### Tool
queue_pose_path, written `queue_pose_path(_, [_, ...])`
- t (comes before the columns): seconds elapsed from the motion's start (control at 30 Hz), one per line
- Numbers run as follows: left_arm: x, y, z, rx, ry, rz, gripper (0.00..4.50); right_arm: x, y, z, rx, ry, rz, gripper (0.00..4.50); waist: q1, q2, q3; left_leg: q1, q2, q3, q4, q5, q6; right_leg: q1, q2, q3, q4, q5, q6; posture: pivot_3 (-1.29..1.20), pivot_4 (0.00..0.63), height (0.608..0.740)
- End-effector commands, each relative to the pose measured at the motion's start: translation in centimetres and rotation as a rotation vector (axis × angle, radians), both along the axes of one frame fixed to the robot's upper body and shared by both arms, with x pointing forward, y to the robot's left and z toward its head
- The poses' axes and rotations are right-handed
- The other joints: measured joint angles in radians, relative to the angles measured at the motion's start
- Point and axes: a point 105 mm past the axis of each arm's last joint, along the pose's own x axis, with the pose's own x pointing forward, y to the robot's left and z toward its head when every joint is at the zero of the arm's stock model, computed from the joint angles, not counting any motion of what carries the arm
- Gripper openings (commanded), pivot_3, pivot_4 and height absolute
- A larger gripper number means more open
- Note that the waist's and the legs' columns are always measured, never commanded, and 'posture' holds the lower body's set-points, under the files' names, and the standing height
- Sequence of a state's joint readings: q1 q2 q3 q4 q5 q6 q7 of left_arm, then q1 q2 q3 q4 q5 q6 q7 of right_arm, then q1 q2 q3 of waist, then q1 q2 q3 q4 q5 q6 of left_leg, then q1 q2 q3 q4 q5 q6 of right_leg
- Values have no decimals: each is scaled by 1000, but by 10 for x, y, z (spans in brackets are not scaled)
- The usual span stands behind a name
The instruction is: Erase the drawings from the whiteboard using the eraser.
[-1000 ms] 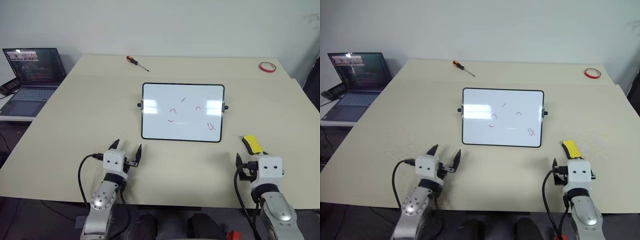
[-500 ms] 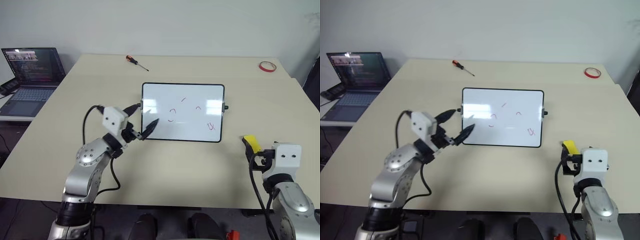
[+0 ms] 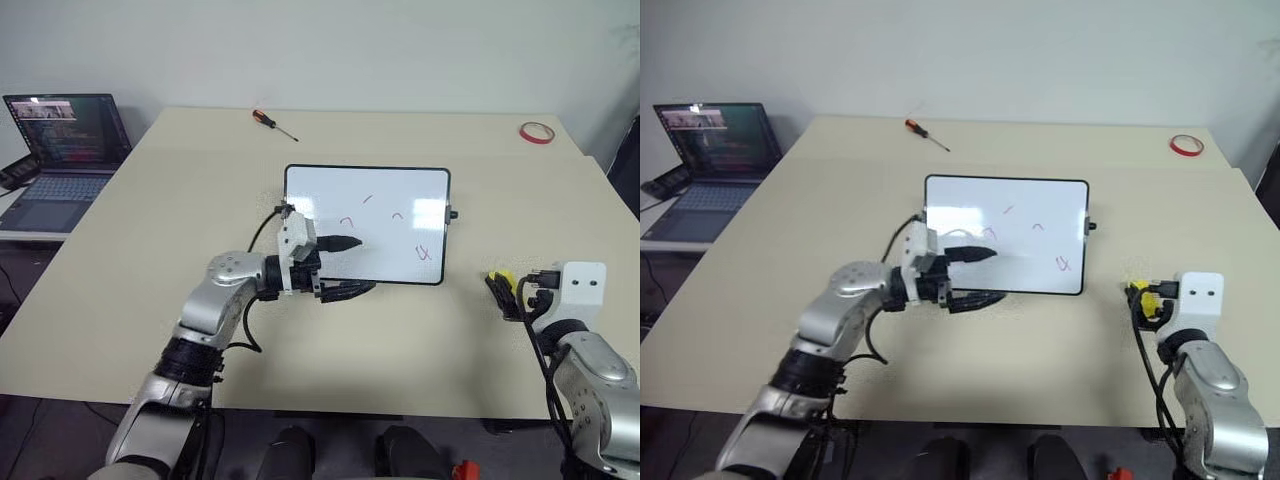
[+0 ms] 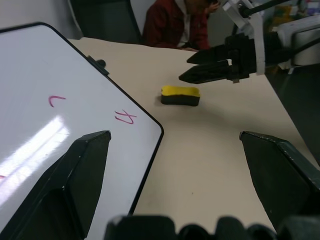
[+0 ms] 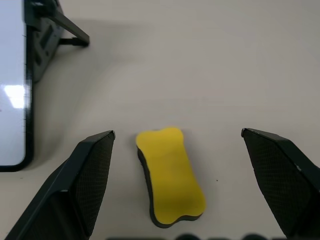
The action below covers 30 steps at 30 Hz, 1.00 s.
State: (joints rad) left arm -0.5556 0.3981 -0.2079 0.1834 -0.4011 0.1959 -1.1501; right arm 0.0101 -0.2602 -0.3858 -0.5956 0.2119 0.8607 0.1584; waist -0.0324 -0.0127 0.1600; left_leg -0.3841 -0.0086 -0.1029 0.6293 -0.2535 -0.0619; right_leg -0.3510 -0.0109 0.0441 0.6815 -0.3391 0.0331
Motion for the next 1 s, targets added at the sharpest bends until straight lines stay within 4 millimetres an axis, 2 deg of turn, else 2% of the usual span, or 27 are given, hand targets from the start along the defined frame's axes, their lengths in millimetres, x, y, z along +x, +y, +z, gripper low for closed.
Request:
queue_pose_path(0.03, [1, -13, -5, 43, -63, -91, 4500, 6, -6, 7, 3, -29, 8, 4446, 0, 0, 0, 0, 0, 0, 0, 0, 0, 0, 0, 0, 0, 0, 0, 0, 150, 740])
queue_pose_path(0.2, [3, -36, -9, 71, -136, -151, 4500, 14, -9, 1, 20, -13, 12, 4446, 0, 0, 0, -1, 0, 1, 0, 0, 0, 0, 0, 0, 0, 0, 0, 0, 150, 740])
queue_pose_path(0.47, [7, -49, -8, 67, -176, -157, 4500, 20, 2, -3, 48, -4, 47, 4446, -3, 0, 0, -2, 0, 1, 0, 0, 0, -1, 1, 0, 0, 0, 0, 0, 150, 740])
queue_pose_path(1.0, [7, -50, -3, 69, -194, -148, 4500, 24, 8, -15, 96, 53, 63, 4446, -2, 0, 0, -2, 0, 0, 1, 0, 0, -1, 1, 0, 0, 0, 0, 0, 150, 740])
